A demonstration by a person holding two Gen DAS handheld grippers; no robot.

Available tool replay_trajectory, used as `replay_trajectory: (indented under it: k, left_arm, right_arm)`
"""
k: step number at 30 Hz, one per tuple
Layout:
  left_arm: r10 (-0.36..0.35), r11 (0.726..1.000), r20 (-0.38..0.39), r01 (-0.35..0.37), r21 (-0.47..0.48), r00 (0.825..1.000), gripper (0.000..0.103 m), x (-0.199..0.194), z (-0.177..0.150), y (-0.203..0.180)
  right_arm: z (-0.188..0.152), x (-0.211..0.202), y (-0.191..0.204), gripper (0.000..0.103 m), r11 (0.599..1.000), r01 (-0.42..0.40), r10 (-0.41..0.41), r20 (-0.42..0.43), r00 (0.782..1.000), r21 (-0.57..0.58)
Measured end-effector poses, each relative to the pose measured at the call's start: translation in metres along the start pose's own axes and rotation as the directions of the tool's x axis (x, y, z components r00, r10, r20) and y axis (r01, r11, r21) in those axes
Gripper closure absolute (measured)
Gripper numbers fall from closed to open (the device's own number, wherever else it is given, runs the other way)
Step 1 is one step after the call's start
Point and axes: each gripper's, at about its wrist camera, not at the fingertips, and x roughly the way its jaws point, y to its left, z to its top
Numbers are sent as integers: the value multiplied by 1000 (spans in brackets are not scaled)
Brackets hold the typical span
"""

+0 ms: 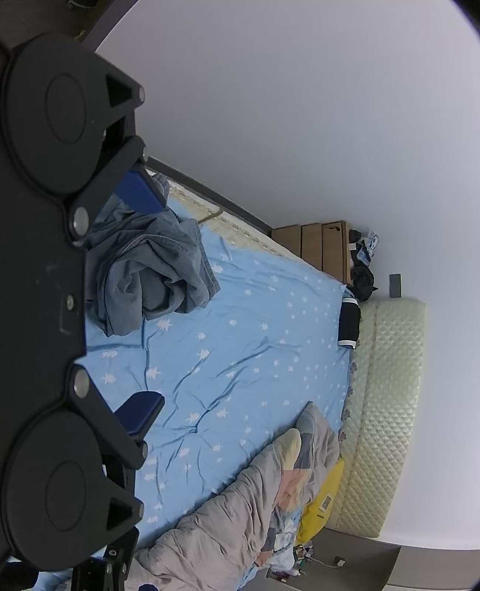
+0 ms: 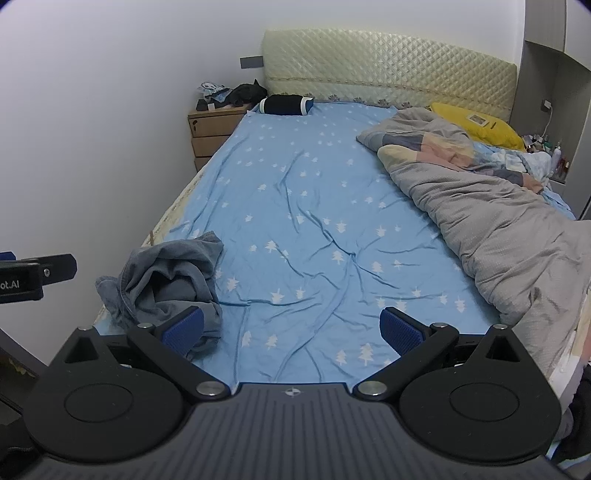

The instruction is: Fold clothes

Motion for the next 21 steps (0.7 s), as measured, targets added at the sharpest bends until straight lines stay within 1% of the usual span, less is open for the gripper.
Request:
replay_trajectory:
  k: [15,21]
  left_arm:
    - [5,1000,-25,-6,-28,1000,0,1,-2,3]
    - [11,1000,-25,-12,-25,1000,0,2,-5,3]
  right_arm:
    - [3,1,-4,0,1000,-6,6,4,1000,-2]
    - [5,-3,-6,0,1000,-5,5,12,1000,24]
